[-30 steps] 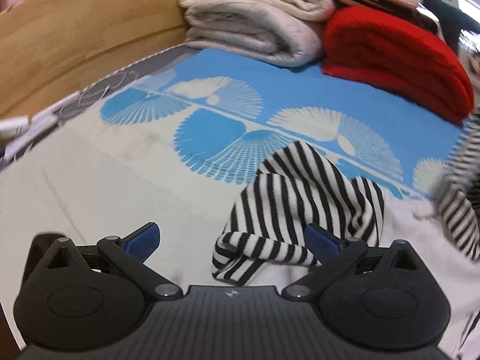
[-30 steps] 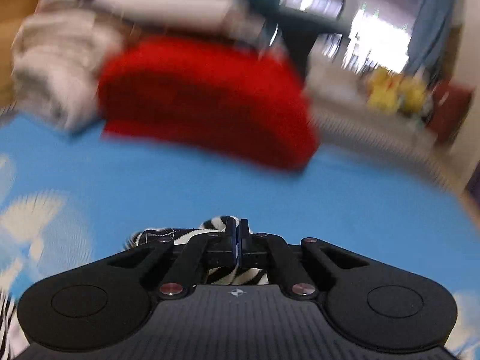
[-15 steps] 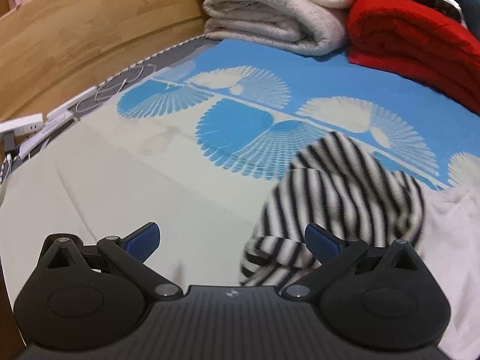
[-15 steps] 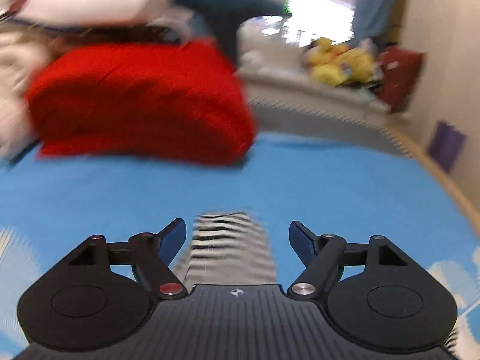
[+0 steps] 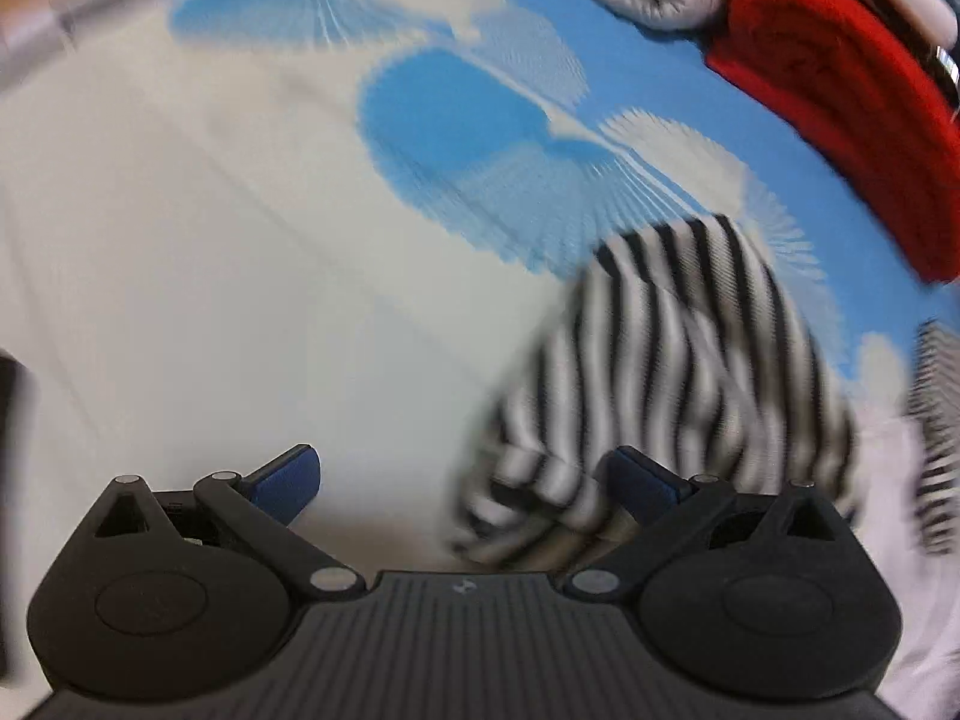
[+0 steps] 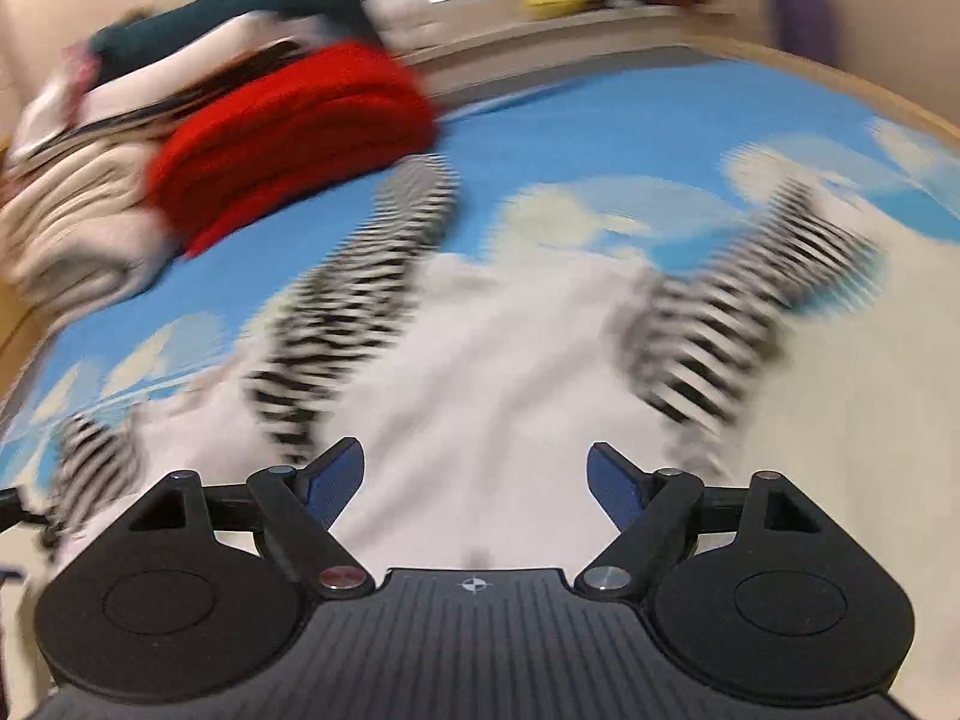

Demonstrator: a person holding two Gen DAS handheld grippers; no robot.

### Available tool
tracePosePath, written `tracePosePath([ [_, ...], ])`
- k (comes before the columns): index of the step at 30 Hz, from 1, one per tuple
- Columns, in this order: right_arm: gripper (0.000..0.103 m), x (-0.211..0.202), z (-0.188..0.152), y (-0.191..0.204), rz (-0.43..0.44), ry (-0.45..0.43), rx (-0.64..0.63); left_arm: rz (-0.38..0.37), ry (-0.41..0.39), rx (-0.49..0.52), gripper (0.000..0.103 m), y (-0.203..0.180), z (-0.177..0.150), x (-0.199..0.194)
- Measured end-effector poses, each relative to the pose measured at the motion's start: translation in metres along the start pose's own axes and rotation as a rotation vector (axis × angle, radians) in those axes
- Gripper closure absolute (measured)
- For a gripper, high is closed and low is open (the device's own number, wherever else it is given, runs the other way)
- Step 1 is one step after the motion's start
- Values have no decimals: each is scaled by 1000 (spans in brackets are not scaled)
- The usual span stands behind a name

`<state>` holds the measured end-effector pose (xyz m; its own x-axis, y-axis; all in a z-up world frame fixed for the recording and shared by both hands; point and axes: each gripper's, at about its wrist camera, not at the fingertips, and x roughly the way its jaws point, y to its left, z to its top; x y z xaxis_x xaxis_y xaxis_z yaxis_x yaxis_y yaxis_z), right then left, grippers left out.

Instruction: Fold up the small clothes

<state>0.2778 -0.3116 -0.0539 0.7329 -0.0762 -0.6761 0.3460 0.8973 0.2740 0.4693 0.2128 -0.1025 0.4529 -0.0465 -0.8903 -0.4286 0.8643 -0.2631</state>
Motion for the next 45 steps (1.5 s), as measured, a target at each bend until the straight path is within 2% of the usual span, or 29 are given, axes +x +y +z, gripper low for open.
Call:
tracePosePath([
  [1,22,7,-1,-1,-17,38,-17,-43,1,-21,0,-1,0,3],
  [2,24,9,-2,0,-6,69,-34,-57,-40,-22,18,-5,0,0],
  [3,25,6,-3,1,16,65,-38,-84,-75,-20,72,-10,2,-5],
  [4,25,3,-2,2,23,42,-41,-127,-81,-51,90,-11,6,-11],
  [6,25,-4,-1,10,3,-9,-79,-214,-167,-182,90,-7,9,-34],
  [8,25,-8,-1,14,-1,-51,-124,-272,-275,-117,90,-25,7,-63],
  [9,25,-19,-6,12,1,-68,-135,-312,-290,-51,90,-42,1,-74],
  [11,25,-20,-2,11,7,-85,-133,-460,-221,98,89,-82,-22,-82],
  [13,25,-21,0,6,5,-83,-121,-559,-89,303,85,-128,-56,-76],
  [14,25,-17,2,3,-1,-73,-113,-579,-38,381,73,-143,-71,-72],
  [15,25,-20,4,1,-8,-64,-101,-572,8,460,56,-154,-85,-69],
  [16,25,-18,5,-2,-14,-55,-82,-554,19,505,38,-158,-91,-68],
  [17,25,-16,7,-5,-14,-47,-69,-531,-1,529,31,-156,-92,-70],
  [18,25,-14,8,-8,-11,-38,-57,-519,-37,508,17,-149,-86,-74],
  [20,25,-13,9,-14,-12,-32,-49,-540,-115,345,3,-116,-59,-83],
  [22,25,-12,9,-17,-23,-35,-62,-554,-140,129,0,-79,-34,-81],
  [23,25,-12,8,-19,-29,-34,-65,-557,-127,48,0,-64,-24,-75],
  [25,25,-10,8,-22,-35,-25,-50,-569,-82,-48,0,-47,-9,-60],
  [27,25,-7,7,-24,-24,-5,-22,-615,-28,-98,0,-44,-5,-48],
  [28,25,-6,7,-25,-14,4,-10,-636,7,-103,0,-50,-6,-40],
  [30,25,-6,6,-22,2,13,-8,-659,58,-51,0,-66,-15,-38],
  [34,25,-7,4,-14,-3,3,-55,-687,103,182,0,-115,-40,-46],
  [35,25,-7,3,-13,-3,4,-58,-674,118,222,0,-126,-50,-41],
  [37,25,-7,2,-13,4,14,-53,-621,107,287,19,-135,-64,-39],
  [39,25,-7,1,-12,13,26,-52,-589,85,342,101,-141,-67,-38],
  [41,25,-8,0,-10,18,26,-59,-581,65,300,100,-138,-60,-41],
  [42,25,-9,0,-9,19,23,-67,-548,18,298,100,-137,-50,-47],
  [44,25,-9,0,-6,16,15,-82,-369,-176,306,100,-119,-24,-74],
  [45,25,-9,0,-6,14,13,-85,-204,-341,242,100,-98,-4,-91],
])
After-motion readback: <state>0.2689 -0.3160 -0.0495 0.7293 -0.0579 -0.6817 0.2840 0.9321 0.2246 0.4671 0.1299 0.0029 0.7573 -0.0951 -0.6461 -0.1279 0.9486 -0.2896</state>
